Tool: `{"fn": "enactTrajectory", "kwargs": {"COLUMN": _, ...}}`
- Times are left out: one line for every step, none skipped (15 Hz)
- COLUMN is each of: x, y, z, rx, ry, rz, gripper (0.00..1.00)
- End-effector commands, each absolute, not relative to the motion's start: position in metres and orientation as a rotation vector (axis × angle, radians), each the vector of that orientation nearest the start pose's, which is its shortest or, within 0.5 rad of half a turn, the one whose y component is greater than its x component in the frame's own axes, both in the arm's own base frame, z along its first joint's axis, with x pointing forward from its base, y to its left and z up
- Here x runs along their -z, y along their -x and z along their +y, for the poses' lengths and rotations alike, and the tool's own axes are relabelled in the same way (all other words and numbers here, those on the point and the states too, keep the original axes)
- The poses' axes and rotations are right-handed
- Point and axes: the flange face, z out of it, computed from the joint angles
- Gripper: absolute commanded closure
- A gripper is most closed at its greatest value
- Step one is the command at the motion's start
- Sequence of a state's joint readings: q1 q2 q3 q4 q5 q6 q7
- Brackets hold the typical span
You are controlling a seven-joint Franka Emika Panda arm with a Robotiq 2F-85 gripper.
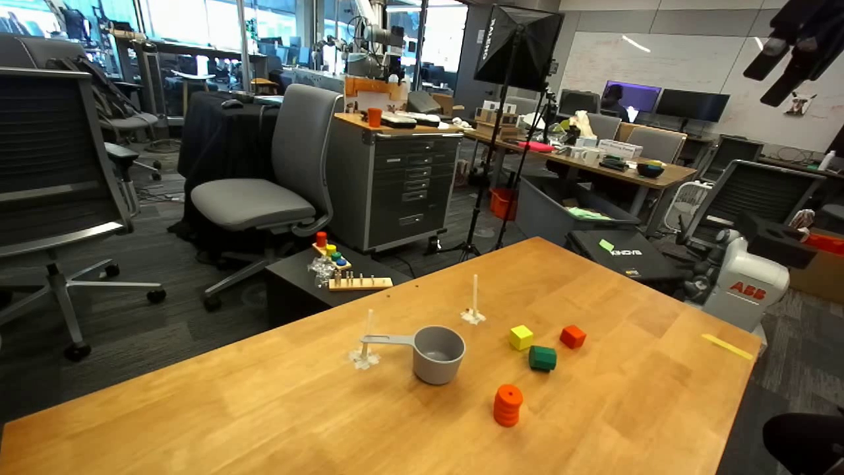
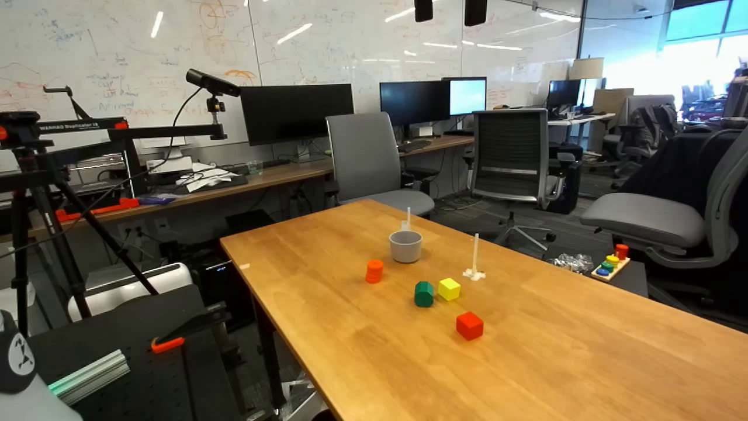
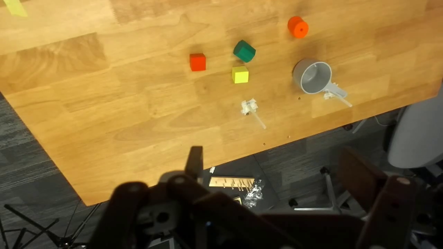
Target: Put all the blocks and rings in the cup
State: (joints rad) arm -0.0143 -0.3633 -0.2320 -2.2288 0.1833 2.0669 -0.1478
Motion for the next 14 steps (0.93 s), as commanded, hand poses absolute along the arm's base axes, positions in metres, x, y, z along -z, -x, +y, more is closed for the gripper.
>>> {"fn": "enactTrajectory", "kwargs": {"x": -0.528, "y": -0.452, "z": -0.112, "rx": 0.271, "ry": 2.920, "rz": 0.134, "gripper": 0.00}}
{"fn": "enactTrajectory", "kwargs": {"x": -0.519, "y": -0.460, "z": -0.111, "rx": 0.296, "ry": 2.944, "rz": 0.106, "gripper": 0.00}}
{"fn": "enactTrajectory", "kwargs": {"x": -0.512, "y": -0.468, "z": -0.109, "rx": 0.262, "ry": 2.913, "rz": 0.084, "gripper": 0.00}}
{"fn": "enactTrajectory", "kwargs": {"x": -0.504, "y": -0.478, "z": -0.107, "rx": 0.254, "ry": 2.916, "rz": 0.067, "gripper": 0.00}}
{"fn": "enactTrajectory", "kwargs": {"x": -0.494, "y": -0.488, "z": -0.104, "rx": 0.224, "ry": 2.911, "rz": 0.057, "gripper": 0.00}}
{"fn": "enactTrajectory", "kwargs": {"x": -0.483, "y": -0.499, "z": -0.101, "rx": 0.201, "ry": 2.918, "rz": 0.055, "gripper": 0.00}}
{"fn": "enactTrajectory", "kwargs": {"x": -0.472, "y": -0.510, "z": -0.097, "rx": 0.172, "ry": 2.928, "rz": 0.054, "gripper": 0.00}}
{"fn": "enactTrajectory", "kwargs": {"x": -0.457, "y": -0.525, "z": -0.095, "rx": 0.127, "ry": 2.944, "rz": 0.069, "gripper": 0.00}}
{"fn": "enactTrajectory", "kwargs": {"x": -0.444, "y": -0.535, "z": -0.093, "rx": 0.087, "ry": 2.952, "rz": 0.086, "gripper": 0.00}}
{"fn": "enactTrajectory", "kwargs": {"x": -0.432, "y": -0.545, "z": -0.093, "rx": 0.055, "ry": 2.960, "rz": 0.088, "gripper": 0.00}}
{"fn": "enactTrajectory", "kwargs": {"x": -0.417, "y": -0.555, "z": -0.094, "rx": 0.014, "ry": 2.979, "rz": 0.108, "gripper": 0.00}}
{"fn": "enactTrajectory", "kwargs": {"x": -0.402, "y": -0.562, "z": -0.098, "rx": -0.026, "ry": 2.987, "rz": 0.136, "gripper": 0.00}}
{"fn": "enactTrajectory", "kwargs": {"x": -0.384, "y": -0.569, "z": -0.107, "rx": -0.073, "ry": 2.995, "rz": 0.186, "gripper": 0.00}}
{"fn": "enactTrajectory", "kwargs": {"x": -0.365, "y": -0.572, "z": -0.118, "rx": -0.123, "ry": 3.005, "rz": 0.245, "gripper": 0.00}}
